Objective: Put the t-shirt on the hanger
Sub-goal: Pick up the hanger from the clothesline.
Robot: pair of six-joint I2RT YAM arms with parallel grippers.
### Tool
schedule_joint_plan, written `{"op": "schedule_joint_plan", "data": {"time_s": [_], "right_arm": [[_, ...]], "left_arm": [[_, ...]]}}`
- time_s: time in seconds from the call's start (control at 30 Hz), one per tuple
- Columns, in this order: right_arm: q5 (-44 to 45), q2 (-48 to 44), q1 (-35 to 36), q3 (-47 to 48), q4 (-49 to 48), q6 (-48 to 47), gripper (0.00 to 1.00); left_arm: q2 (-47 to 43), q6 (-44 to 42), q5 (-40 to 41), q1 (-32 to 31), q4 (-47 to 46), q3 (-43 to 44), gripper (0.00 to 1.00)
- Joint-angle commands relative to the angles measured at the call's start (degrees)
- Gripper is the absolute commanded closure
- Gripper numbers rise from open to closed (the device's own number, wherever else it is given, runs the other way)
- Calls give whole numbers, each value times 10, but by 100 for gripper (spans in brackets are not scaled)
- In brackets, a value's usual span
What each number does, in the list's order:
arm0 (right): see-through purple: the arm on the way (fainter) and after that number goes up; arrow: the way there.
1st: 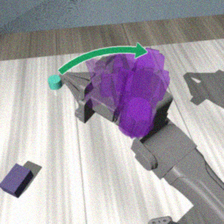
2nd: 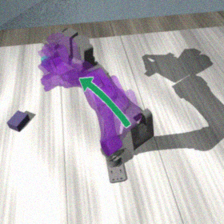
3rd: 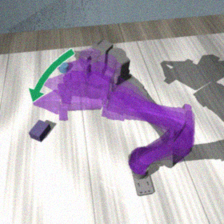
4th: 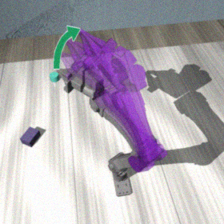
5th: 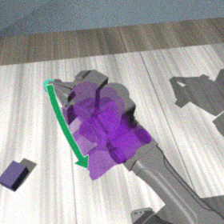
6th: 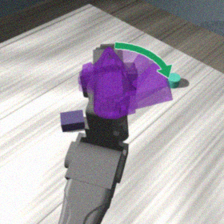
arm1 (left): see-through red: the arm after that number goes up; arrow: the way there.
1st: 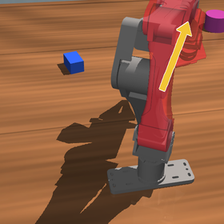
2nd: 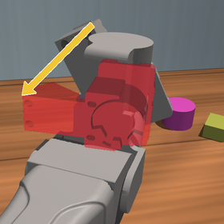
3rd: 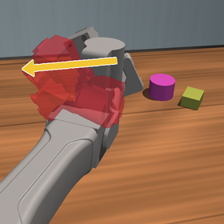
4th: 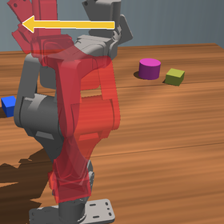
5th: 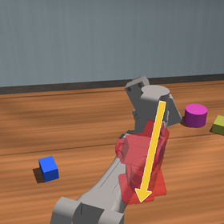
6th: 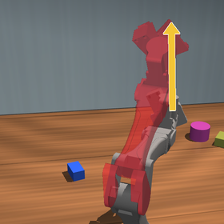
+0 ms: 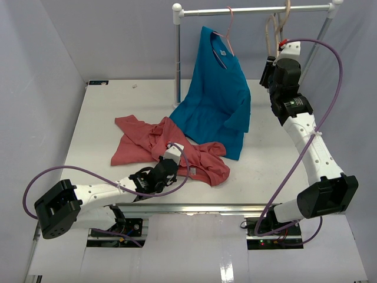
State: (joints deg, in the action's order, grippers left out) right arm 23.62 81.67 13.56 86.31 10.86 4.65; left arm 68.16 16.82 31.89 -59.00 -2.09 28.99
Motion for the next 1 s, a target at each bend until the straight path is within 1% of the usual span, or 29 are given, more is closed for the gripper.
{"op": "schedule_joint_plan", "data": {"time_s": [0.0, 0.07, 0.1, 0.2, 0.27, 0.47, 0.7, 0.97], "right_arm": [[2, 7, -1, 36, -10, 2, 66], [3, 10, -1, 40, -9, 2, 69], [4, 10, -1, 41, -9, 1, 72], [7, 13, -1, 50, -6, -2, 85], [11, 16, 0, 59, 1, -6, 92], [2, 14, -1, 92, 4, -38, 92], [-6, -15, -1, 99, 4, -41, 92], [-22, -82, -1, 17, -2, -36, 92]], "left_arm": [[-7, -3, -7, -1, -1, 19, 100], [-7, -3, -8, -1, -1, 19, 100], [-7, -2, -8, -1, -1, 19, 100], [-5, -2, -8, -1, -1, 19, 100], [-5, -1, -9, -1, -1, 20, 100], [-8, -1, -11, -1, -1, 19, 100], [0, -1, -9, -1, -1, 20, 100], [9, 2, -9, -1, -1, 21, 100]]}}
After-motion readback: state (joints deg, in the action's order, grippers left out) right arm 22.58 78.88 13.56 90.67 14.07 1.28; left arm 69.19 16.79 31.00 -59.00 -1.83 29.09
